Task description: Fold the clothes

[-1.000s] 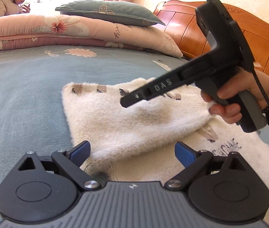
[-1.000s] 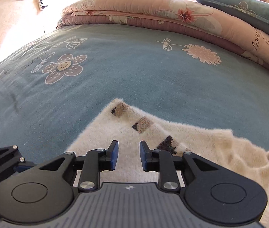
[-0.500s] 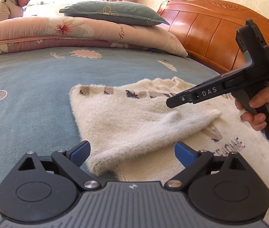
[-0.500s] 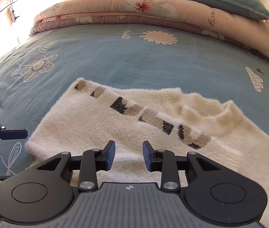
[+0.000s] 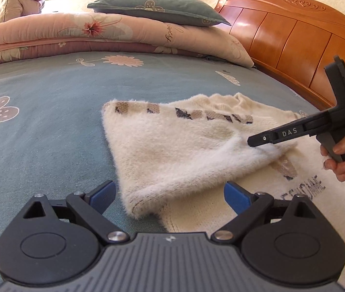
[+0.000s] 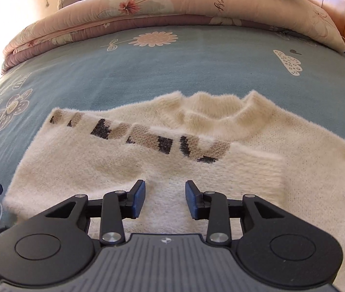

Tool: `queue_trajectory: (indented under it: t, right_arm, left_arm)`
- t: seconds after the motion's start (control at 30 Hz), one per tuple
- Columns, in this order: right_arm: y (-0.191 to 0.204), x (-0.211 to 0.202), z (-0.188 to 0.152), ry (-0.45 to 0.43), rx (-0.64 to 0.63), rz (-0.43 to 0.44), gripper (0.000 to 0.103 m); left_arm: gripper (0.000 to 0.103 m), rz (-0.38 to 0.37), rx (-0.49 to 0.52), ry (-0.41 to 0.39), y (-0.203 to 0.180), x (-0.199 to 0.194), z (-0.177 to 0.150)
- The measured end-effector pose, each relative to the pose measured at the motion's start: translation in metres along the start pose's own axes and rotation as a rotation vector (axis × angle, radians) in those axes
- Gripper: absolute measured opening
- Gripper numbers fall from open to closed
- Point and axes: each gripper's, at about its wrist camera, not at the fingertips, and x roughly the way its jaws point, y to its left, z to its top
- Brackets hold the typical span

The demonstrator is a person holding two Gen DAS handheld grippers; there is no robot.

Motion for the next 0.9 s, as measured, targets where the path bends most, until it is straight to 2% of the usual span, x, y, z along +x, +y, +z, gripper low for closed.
queue_trajectory:
  t: [0.07,0.17,0.3,0.37,0.43,0.53,0.6,0.8,0.9]
  right_arm:
    - [-0.008,-0.004,-0.005,-0.001,0.024,-0.018,0.042]
    - [-0.020,-0.010,-0.012,-0.002,0.061,-0.046,0.044]
    - [-0.027,-0.023,-0.016,-0.047,0.089,0.001,0.046]
    - [-0.028,-0.022,-0.021,-0.043,0.113,0.020,0.052]
    - [-0.030,-0.017,-0.030,-0.032,0.145,0.018,0.053]
    - [-0.035,-0.021,-0.039,-0.062,0.174,0.021,0.053]
    - [-0.041,-0.031,-0.039,-0.061,0.198,0.020,0.053]
    - [-0.061,-0.064,-0.037,-0.096,0.239,0.004,0.053]
    - [-0.084,-0.080,-0.046,-0.110,0.292,-0.003,0.053]
  left_arm:
    - [0.095,0.029,0.000,0.016,0.000,0.002,-0.001]
    - [0.095,0.026,-0.013,0.019,0.003,0.001,-0.001]
    - [0.095,0.011,-0.026,0.005,0.003,-0.003,0.001]
    - [0.095,0.014,-0.028,0.007,0.003,-0.002,0.001]
    - [0.095,0.024,-0.026,0.021,0.002,0.001,0.000]
    - [0.095,0.048,-0.017,0.047,-0.001,0.005,-0.002]
    - [0.095,0.049,-0.009,0.037,-0.003,0.002,-0.001]
    - [0.095,-0.029,-0.014,-0.015,-0.017,-0.015,0.006]
    - [0.095,-0.111,-0.032,0.036,-0.031,-0.008,0.005]
